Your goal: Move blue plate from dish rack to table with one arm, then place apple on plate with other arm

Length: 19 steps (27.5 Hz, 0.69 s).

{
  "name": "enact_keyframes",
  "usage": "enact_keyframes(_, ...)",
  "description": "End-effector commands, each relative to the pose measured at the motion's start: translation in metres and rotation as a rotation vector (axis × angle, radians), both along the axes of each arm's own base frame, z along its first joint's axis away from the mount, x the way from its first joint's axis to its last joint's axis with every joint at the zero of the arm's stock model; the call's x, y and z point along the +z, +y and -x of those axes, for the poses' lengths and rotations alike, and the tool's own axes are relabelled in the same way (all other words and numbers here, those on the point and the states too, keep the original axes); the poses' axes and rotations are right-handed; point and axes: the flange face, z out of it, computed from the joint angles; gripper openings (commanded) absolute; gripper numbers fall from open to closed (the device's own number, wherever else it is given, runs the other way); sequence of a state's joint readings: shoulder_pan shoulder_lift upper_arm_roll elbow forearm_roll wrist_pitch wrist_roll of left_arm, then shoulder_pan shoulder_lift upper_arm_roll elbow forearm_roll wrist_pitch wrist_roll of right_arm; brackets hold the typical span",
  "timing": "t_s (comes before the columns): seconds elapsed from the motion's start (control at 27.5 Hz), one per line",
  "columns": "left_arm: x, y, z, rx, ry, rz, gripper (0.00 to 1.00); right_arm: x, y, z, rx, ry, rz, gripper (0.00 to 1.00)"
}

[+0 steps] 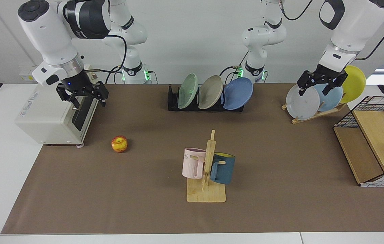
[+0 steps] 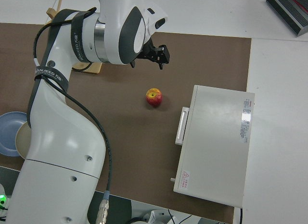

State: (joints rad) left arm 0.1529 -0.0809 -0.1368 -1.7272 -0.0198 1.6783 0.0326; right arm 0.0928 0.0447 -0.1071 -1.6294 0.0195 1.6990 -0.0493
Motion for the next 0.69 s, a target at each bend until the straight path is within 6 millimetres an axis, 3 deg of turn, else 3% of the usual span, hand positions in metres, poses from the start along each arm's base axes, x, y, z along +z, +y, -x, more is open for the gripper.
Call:
enact_keyframes(0.0, -0.0004, -0.0006, 0.0036, 0.01, -0.002, 0.008, 1.0, 0.0012, 0.0, 0.006, 0.004, -0.018, -0.007, 1.0)
enact_keyframes(0.65, -0.0053, -0.0089, 0.0092, 0.002, 0.031, 0.005, 1.0, 0.0012, 0.0, 0.006, 0.004, -0.018, -0.007, 1.0)
